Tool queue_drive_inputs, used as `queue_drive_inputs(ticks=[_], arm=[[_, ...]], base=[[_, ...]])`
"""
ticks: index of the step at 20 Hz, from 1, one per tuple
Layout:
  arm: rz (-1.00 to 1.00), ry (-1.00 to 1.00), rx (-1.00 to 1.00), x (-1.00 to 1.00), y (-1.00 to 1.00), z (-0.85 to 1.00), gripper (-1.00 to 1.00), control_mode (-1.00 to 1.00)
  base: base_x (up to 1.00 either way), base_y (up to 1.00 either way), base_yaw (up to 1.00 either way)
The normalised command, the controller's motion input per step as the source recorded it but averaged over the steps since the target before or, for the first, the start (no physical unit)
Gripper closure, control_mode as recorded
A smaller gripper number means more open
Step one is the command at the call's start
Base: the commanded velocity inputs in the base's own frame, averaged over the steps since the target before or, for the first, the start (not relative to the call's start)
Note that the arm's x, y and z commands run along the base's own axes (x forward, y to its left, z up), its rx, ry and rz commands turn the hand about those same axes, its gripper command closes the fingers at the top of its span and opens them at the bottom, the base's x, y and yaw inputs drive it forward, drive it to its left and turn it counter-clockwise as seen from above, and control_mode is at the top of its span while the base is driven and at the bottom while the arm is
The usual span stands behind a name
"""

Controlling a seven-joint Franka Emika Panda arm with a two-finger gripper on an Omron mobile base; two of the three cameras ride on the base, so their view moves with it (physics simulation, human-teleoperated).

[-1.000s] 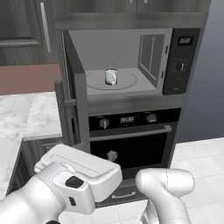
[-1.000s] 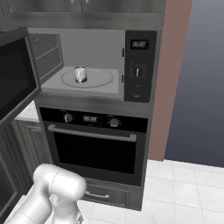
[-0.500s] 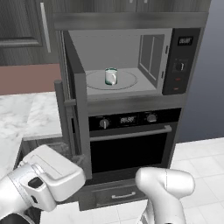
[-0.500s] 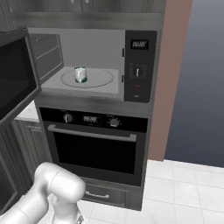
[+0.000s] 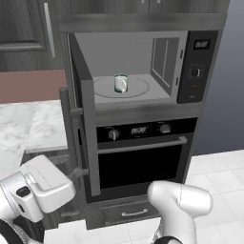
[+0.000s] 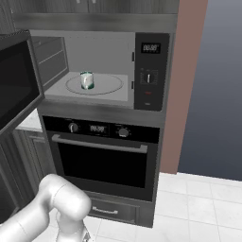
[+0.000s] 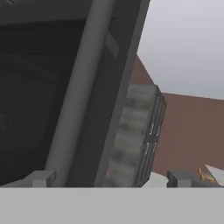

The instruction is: Pick the mug from the counter and place it inside the microwave. Then close the microwave.

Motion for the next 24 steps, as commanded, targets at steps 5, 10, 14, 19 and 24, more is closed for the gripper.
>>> queue_drive_inputs(ticks=[5, 10, 14, 19, 24], arm=[[0.02, 0.0, 0.0, 0.26, 0.0, 0.0, -1.0, -1.0], [0.0, 0.0, 0.0, 0.17, 0.07, 0.0, -1.0, -1.0], [0.0, 0.0, 0.0, 0.18, 0.05, -0.05, -1.0, -1.0], [0.0, 0.0, 0.0, 0.29, 0.0, -0.13, -1.0, -1.0], [0.0, 0.0, 0.0, 0.16, 0.0, -0.06, -1.0, -1.0]], base=[[0.0, 0.0, 0.0], [0.0, 0.0, 0.0], [0.0, 0.0, 0.0], [0.0, 0.0, 0.0], [0.0, 0.0, 0.0]])
